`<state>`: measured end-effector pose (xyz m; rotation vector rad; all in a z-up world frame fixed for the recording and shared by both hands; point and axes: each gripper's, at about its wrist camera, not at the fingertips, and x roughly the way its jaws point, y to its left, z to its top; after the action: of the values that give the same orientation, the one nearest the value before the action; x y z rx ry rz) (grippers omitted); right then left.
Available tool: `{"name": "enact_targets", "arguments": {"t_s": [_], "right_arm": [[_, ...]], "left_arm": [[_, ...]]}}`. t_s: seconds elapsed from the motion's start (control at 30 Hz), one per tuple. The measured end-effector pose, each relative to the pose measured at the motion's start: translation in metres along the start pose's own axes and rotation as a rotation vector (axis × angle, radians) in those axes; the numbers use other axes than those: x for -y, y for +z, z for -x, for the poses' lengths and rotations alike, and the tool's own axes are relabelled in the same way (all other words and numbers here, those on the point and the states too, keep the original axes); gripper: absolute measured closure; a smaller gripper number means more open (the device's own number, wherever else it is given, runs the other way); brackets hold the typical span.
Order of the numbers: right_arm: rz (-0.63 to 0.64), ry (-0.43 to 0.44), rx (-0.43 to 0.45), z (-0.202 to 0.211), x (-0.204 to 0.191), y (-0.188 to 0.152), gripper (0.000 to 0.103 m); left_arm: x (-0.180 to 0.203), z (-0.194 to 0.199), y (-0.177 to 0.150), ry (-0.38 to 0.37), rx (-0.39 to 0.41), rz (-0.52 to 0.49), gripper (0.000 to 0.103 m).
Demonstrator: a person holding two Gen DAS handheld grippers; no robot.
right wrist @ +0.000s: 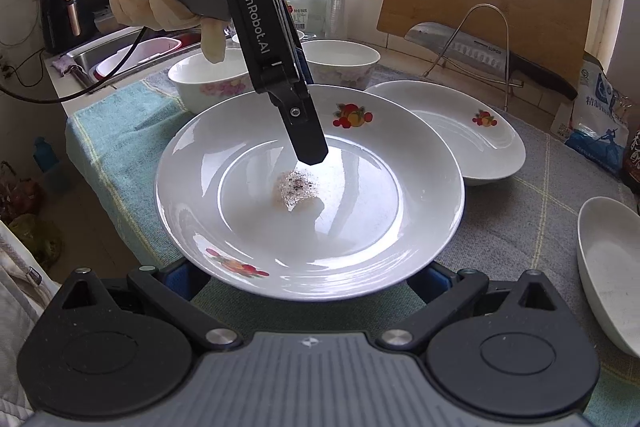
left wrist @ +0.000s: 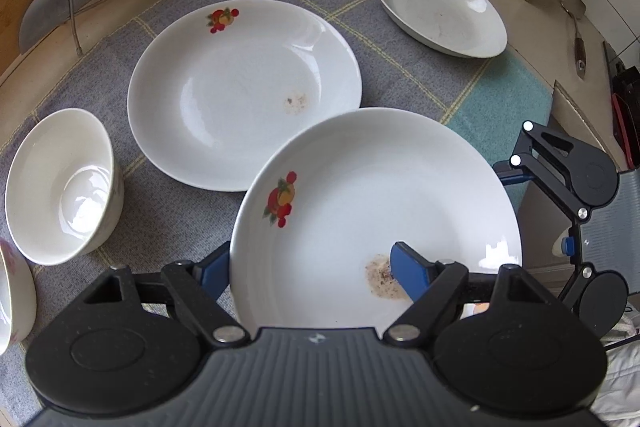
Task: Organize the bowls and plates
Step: 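Carry the stained plate with the left gripper over the plate by the jars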
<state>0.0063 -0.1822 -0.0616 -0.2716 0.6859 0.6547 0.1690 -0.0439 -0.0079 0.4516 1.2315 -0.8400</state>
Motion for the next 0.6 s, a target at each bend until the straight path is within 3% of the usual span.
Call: {"name": "enact_targets", "arguments": {"t_s": [0.6], "right_arm": [[-0.047, -0.122, 0.002, 0.038, 0.096, -0.019, 0.0]], "left_arm": [[0.048, -0.028, 0.116, -0.038, 0.036, -0.129, 0.022]]}}
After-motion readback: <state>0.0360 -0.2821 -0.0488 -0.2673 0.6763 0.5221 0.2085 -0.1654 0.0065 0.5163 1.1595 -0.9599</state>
